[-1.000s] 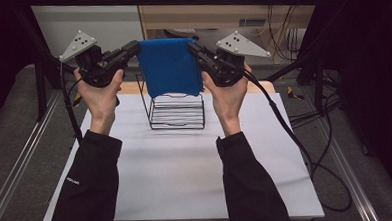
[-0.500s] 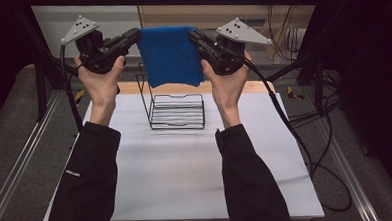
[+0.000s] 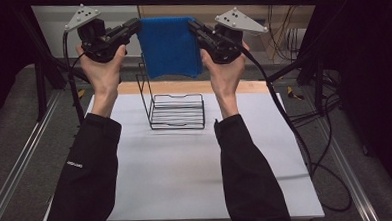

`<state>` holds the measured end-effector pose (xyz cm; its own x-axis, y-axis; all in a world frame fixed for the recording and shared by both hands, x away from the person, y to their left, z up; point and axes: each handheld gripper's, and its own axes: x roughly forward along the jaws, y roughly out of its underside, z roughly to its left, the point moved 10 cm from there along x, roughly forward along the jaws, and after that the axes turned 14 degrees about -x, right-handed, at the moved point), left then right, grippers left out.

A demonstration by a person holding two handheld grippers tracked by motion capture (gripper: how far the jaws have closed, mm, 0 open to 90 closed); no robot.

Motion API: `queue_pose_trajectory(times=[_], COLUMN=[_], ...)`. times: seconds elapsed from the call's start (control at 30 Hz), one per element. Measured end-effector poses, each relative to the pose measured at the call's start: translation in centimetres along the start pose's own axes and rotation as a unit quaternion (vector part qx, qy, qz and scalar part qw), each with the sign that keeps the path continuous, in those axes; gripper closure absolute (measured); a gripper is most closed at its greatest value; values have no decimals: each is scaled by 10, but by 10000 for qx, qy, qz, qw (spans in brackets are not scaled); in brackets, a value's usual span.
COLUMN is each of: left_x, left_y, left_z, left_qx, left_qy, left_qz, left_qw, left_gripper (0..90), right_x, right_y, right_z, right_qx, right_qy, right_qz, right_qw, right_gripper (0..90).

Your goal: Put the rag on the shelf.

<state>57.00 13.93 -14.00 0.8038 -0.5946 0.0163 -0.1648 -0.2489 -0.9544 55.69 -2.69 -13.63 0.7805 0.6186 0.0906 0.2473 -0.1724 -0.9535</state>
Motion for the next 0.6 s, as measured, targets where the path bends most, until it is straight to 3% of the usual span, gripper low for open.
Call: queue_pose_trajectory(times=[0.6], left_x=[20], left_y=[-2], left_z=[22], left_qx=[4], left_qy=[-253], left_qz=[0], left_qw=[9997], left_gripper=[870], right_x=[32], right_y=[16], right_z=[-13], right_qx=[33], right_qy=[42], right_qz=[207], right_qw=[9998], right_gripper=[848])
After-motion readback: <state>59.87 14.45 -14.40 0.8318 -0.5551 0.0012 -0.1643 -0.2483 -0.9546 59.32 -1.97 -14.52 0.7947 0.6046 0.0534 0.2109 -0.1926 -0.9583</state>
